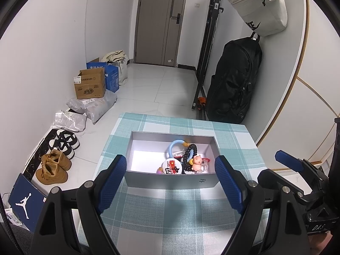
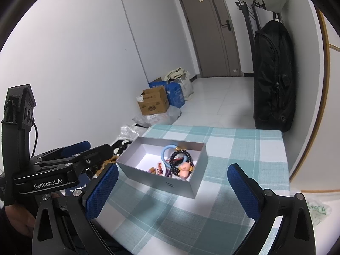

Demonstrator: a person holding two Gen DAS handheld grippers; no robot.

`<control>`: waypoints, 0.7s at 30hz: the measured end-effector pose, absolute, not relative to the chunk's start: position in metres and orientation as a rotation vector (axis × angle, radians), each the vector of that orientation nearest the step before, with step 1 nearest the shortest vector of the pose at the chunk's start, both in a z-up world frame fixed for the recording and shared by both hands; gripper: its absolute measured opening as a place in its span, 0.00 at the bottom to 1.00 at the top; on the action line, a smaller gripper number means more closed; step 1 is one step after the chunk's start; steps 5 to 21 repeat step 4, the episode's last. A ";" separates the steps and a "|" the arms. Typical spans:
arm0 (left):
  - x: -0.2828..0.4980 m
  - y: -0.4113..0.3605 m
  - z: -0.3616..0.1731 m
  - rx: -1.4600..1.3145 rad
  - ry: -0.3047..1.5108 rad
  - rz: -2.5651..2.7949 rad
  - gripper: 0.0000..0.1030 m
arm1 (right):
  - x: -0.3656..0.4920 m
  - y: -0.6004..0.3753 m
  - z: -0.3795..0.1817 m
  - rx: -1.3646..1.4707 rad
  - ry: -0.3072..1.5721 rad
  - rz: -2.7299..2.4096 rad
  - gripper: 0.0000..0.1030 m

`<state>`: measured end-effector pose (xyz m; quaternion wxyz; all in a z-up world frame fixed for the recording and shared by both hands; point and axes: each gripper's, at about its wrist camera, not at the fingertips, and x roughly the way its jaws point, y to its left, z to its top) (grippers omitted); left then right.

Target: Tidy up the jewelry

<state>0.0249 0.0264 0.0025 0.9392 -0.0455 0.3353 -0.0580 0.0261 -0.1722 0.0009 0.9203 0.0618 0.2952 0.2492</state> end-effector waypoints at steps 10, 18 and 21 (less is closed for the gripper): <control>0.025 0.028 0.002 -0.090 0.679 -0.112 0.80 | 0.027 -0.172 0.000 0.126 0.611 0.512 1.00; 0.025 0.028 0.002 -0.090 0.679 -0.112 0.80 | 0.027 -0.172 0.000 0.126 0.611 0.512 1.00; 0.025 0.028 0.002 -0.090 0.679 -0.112 0.80 | 0.027 -0.172 0.000 0.126 0.611 0.512 1.00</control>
